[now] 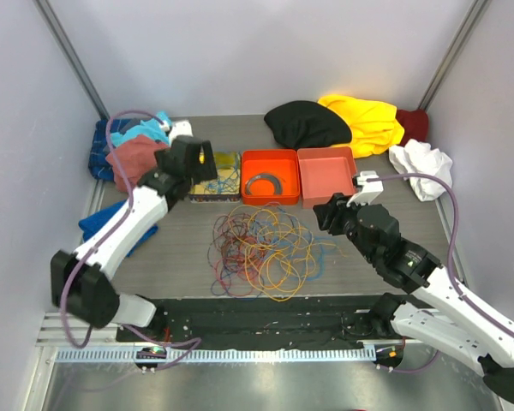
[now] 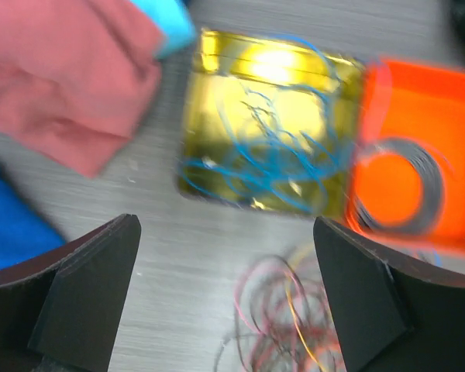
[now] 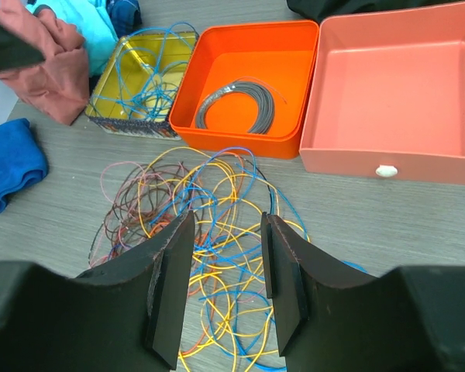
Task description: Untangle the cables
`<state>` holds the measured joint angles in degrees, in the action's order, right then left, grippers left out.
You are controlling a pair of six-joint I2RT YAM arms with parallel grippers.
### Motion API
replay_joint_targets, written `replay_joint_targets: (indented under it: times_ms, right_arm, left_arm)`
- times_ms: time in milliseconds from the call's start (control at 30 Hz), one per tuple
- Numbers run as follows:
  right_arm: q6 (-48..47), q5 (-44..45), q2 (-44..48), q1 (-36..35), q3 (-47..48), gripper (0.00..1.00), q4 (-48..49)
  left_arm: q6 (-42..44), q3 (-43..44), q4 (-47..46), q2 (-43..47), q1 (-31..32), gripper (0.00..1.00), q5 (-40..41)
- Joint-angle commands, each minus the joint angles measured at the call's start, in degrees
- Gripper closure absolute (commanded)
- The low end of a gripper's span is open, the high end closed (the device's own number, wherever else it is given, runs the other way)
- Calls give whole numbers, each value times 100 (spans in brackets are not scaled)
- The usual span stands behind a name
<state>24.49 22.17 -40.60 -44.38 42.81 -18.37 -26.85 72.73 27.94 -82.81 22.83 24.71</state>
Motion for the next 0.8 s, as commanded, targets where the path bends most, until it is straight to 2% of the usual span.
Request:
replay_joint_targets:
  times_ms: [0, 100, 233, 300, 400, 533, 767]
  right_arm:
    - [179, 112, 105, 8, -185, 52, 106]
    - [266, 7, 43, 8, -369, 50, 211]
    - [556, -213, 140, 17, -903, 50, 824]
    - [758, -353, 123, 8, -1054, 49, 949]
    - [742, -740, -384, 8, -846, 49, 704]
    - [872, -1092, -975, 8, -642, 52, 536]
    - [891, -1356, -994, 0, -739, 55, 844]
  left_arm:
    - [-363, -1083, -123, 1036, 1264, 0, 456]
    - [-1329, -1875, -44, 1713, 1801, 0, 622]
    - [-2244, -2613, -43, 2496, 2015, 0, 597]
    - [-2518, -3008, -279, 2769, 2041, 0, 230]
    - [-2562, -3177, -290, 2648, 2172, 0, -176]
    - [-2614, -3256, -175, 2261, 2340, 0, -300]
    - [-2632, -3581, -447, 1804, 2340, 0, -115]
